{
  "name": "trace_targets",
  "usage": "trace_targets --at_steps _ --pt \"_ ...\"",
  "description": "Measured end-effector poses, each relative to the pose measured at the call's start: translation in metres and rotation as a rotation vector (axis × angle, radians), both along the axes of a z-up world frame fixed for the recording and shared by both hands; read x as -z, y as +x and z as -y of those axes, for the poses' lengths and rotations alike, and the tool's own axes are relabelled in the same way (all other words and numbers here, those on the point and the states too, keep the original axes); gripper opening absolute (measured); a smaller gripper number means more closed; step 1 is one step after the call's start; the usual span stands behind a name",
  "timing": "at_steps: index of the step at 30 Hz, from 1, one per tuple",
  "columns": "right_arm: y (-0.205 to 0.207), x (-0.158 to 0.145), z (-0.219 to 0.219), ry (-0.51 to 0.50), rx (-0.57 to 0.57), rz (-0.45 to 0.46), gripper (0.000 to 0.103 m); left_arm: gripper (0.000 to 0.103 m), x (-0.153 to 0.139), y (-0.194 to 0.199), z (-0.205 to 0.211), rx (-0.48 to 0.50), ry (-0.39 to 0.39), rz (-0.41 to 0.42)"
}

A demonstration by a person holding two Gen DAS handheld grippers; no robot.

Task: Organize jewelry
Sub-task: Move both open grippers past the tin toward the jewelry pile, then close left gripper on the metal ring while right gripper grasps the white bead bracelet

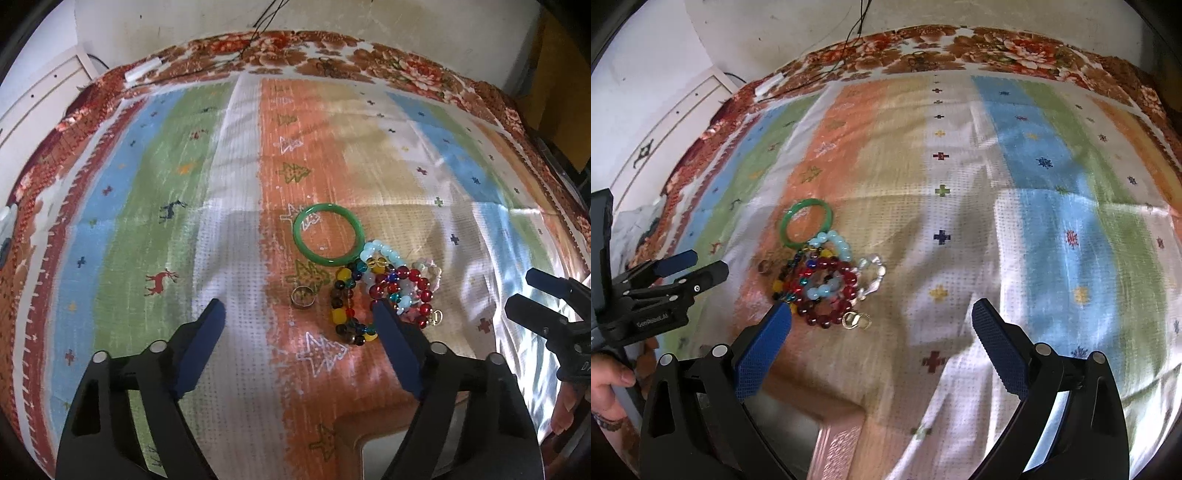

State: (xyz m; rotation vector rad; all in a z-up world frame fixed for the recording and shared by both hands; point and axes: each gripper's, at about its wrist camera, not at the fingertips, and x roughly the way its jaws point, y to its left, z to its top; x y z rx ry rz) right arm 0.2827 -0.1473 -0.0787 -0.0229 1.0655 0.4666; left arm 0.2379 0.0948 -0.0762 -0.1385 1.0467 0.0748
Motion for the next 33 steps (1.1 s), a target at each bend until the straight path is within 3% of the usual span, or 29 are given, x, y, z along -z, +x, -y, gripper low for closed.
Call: trace_targets --at_steps 3,6,9,11,20,33 --pt "0.006 0.005 -0.006 -0.031 -0.001 -0.005 0.082 0.071 0.007 0.005 -0.001 0.001 -0.003 -0.020" --pt "0.011 0.011 -0.011 -0.047 -0.008 -0.016 0.082 0.068 0.014 0.011 -0.004 0.002 -0.006 -0.040" --pt "0.017 0.018 -0.015 -0.055 -0.013 -0.032 0.081 0.059 0.021 0.016 -0.008 0.001 -0.022 -0.063" --pt "0.021 0.022 -0.018 -0.065 -0.012 -0.043 0.072 0.054 0.025 0.021 -0.010 0.001 -0.033 -0.079" --pt "0.040 0.044 -0.024 -0.084 -0.008 -0.101 0.060 0.052 0.037 0.034 -0.008 0.035 -0.047 -0.107" --pt "0.056 0.059 -0.031 -0.114 -0.003 -0.117 0.055 0.043 0.055 0.047 -0.008 0.043 -0.035 -0.145"
